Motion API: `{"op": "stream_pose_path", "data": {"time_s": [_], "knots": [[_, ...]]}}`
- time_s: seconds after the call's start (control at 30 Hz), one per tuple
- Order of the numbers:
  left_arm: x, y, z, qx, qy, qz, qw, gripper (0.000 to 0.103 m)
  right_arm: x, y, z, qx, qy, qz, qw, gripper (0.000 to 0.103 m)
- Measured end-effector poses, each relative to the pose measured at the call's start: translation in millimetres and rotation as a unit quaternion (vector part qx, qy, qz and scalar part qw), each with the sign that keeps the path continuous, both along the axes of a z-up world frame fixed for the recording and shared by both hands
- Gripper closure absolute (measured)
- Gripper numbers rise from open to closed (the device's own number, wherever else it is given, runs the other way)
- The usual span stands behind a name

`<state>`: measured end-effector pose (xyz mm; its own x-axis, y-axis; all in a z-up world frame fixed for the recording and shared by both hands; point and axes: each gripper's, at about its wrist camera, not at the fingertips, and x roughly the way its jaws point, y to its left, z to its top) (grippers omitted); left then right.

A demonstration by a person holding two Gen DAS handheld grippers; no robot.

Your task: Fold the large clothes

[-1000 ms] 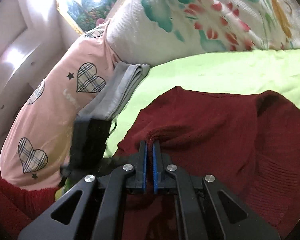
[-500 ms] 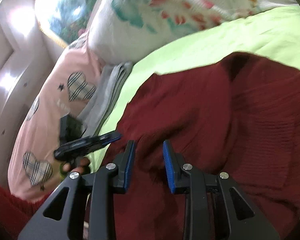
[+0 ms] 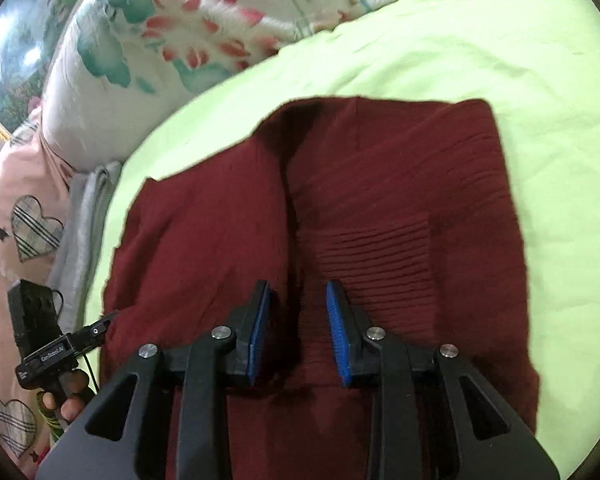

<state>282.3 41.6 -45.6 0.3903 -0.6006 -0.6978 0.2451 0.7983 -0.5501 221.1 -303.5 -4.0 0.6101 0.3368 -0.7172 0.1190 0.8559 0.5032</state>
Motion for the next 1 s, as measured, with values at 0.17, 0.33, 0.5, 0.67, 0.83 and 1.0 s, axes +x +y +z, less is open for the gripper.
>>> {"op": "stream_pose_path", "data": {"time_s": [0.17,0.33,0.5,0.67,0.83,1.0], "knots": [[-37,18,26,0.01,-0.03,0.011,0.9994,0.052,-31,1,25,0.001,-0.036,0.004,0.999,0.057],[-79,53,32,0.013,-0.025,0.044,0.9986,0.049,-77,1,27,0.011,-0.036,0.0,0.999,0.057],[-131,101,27,0.049,-0.016,0.071,0.9962,0.044,-127,-8,23,0.012,-0.024,-0.02,0.999,0.054],[-169,136,9,0.048,0.011,0.085,0.9952,0.041,-175,-27,19,0.012,-0.009,-0.061,0.998,0.049],[-197,150,-10,0.042,0.042,0.062,0.9963,0.041,-205,-35,0,0.035,0.02,-0.068,0.997,0.049],[-222,150,-19,-0.005,0.058,0.023,0.998,0.033,-225,-17,-22,0.142,0.027,0.014,0.989,0.049]]}}
